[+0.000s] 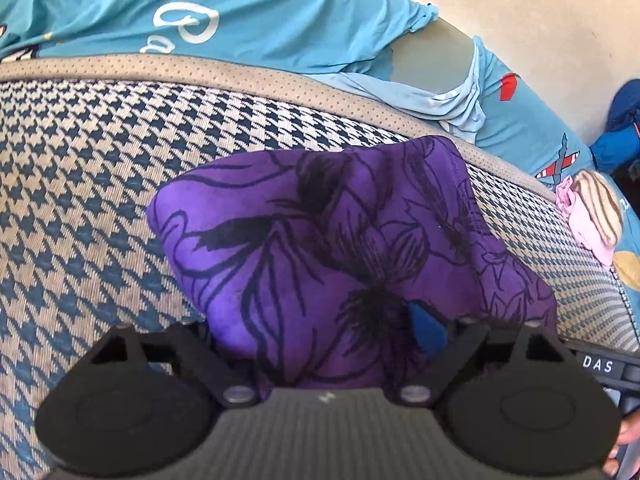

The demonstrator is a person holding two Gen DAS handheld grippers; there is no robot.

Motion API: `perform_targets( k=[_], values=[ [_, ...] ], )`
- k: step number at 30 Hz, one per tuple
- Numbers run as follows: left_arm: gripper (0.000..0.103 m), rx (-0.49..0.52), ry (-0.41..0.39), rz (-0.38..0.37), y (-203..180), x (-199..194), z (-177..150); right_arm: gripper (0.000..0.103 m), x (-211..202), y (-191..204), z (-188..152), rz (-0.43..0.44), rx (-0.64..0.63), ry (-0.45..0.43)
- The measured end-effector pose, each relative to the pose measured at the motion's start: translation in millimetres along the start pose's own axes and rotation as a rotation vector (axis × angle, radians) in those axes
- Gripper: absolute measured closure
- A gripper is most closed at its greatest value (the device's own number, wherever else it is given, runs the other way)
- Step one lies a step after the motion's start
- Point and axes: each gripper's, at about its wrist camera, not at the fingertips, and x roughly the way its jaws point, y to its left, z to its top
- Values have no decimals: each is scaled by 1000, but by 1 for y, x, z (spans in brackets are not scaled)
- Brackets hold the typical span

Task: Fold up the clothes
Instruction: 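Close both grippers on the purple blouse bundle from opposite sides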

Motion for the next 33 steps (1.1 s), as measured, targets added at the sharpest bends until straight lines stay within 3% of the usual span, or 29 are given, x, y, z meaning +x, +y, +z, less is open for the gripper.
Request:
perform_targets(
  k=[2,4,7,10,19,33],
  values=[
    [32,8,-16,4,-2,-3,0,57,1,3,0,-3,-15,-7],
    [46,10,-32,14,-3,-7,0,73,0,10,0,-2,-49,-20],
    [56,30,-56,44,-8,-14,0,79,-6,24,-1,-22,-135,-53],
    [60,79,-79,90,-18,-21,-3,80,-10,34,-1,-45,-172,-81],
    [63,107,-125,192,-19,-43,-3,81,-30,63,1,-29,-231,-185],
    [63,77,-182,295,20,-95,-7,81,-29,130,-12,33,-339,-228]
  ],
)
